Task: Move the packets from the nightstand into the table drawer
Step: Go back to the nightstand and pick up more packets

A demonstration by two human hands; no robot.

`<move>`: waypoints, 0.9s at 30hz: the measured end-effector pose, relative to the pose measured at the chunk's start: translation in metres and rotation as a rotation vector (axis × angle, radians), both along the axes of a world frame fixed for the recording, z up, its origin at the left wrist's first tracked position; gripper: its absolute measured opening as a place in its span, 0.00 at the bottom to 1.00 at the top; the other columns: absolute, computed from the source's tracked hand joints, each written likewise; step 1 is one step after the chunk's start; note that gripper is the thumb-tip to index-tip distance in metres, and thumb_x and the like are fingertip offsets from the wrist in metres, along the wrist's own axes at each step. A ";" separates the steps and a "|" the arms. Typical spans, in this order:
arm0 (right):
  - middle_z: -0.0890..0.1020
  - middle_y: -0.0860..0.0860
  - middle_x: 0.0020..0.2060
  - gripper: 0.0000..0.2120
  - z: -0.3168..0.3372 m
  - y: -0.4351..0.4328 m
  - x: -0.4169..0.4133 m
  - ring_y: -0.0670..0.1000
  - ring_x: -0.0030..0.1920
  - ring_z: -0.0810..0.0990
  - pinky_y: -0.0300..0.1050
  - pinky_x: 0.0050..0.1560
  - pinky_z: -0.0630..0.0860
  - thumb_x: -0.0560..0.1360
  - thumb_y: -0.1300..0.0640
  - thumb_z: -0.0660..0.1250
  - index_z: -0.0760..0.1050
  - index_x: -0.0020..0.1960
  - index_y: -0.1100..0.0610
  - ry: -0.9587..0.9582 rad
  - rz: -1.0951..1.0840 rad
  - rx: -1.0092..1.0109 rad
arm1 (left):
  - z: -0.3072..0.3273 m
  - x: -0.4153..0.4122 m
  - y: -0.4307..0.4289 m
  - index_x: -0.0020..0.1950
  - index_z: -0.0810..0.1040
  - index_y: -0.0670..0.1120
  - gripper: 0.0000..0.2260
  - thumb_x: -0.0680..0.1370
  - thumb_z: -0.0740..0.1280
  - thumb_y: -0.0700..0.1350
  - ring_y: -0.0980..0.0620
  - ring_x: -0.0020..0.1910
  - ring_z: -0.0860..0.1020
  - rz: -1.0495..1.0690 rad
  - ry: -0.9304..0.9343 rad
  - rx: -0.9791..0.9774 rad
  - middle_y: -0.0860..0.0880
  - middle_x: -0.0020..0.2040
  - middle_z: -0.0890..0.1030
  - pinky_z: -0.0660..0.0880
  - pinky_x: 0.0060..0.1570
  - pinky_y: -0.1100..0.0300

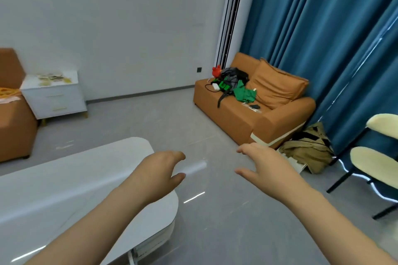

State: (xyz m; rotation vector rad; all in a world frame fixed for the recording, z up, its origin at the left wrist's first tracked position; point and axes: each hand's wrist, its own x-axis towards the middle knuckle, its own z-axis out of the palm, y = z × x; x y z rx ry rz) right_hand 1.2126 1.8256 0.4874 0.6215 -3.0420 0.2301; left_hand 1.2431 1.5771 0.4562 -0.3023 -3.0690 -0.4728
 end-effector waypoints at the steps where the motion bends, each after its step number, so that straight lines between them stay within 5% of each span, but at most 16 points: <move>1: 0.74 0.44 0.62 0.23 0.007 0.010 -0.007 0.45 0.61 0.73 0.41 0.58 0.72 0.75 0.42 0.65 0.68 0.68 0.47 0.021 -0.008 -0.002 | 0.007 -0.010 0.011 0.71 0.66 0.53 0.20 0.79 0.61 0.54 0.53 0.65 0.72 -0.012 0.017 -0.010 0.55 0.67 0.73 0.69 0.63 0.59; 27: 0.74 0.44 0.61 0.22 0.056 0.081 -0.362 0.44 0.60 0.73 0.41 0.57 0.72 0.75 0.42 0.65 0.68 0.67 0.47 0.148 -0.042 -0.041 | 0.073 -0.389 0.093 0.71 0.66 0.55 0.21 0.78 0.61 0.56 0.57 0.64 0.71 -0.127 0.215 0.014 0.56 0.66 0.73 0.68 0.61 0.65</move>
